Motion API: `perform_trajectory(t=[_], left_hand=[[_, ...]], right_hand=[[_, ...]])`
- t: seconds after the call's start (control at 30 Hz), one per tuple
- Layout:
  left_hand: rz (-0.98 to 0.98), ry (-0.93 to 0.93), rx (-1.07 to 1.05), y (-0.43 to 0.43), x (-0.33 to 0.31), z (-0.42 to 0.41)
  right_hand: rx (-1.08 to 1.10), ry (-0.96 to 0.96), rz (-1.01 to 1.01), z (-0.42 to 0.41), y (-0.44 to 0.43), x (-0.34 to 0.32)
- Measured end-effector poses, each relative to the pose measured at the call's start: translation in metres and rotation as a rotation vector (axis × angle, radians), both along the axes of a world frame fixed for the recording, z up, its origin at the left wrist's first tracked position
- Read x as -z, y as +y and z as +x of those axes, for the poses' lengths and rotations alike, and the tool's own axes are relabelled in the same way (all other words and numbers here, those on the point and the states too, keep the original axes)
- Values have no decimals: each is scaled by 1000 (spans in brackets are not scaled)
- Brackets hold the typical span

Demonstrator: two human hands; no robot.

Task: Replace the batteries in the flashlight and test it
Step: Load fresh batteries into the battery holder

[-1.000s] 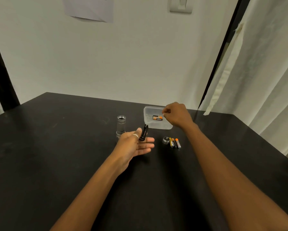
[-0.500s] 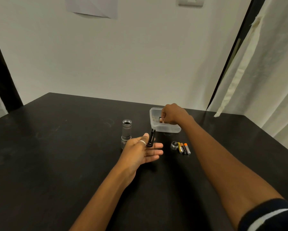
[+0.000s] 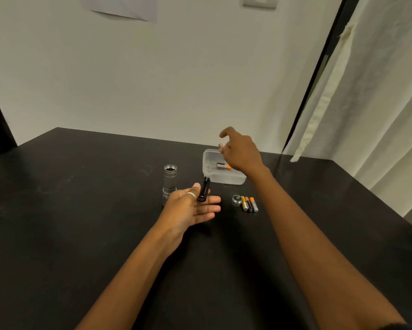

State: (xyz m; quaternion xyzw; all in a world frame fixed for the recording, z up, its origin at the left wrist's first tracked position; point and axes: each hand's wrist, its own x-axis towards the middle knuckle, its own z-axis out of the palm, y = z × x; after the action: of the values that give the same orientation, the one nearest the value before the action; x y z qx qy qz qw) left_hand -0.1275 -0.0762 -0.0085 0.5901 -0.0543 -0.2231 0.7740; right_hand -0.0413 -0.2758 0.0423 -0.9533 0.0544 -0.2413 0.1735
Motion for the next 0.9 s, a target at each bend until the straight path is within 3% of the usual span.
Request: perform_trajectory(t=[0.17,0.27,0.33,0.53,0.9], left_hand=[[7,-19,-9,-1,-1,-5],[2,-27,-28,-2,-1,-7],[-2,-27,-40,-2,1,-7],[-4,-46,-61,-1,3,-6],[7,-84,-74,0,6,-4]], right_hand=[[-142,-145,552,-70,33,2],[-186,-241,691,-104,49,13],[-192,-304,642,-117,59,21],[-259,-429,200,-129,67,43],[-388,-446,13,-127,63,63]])
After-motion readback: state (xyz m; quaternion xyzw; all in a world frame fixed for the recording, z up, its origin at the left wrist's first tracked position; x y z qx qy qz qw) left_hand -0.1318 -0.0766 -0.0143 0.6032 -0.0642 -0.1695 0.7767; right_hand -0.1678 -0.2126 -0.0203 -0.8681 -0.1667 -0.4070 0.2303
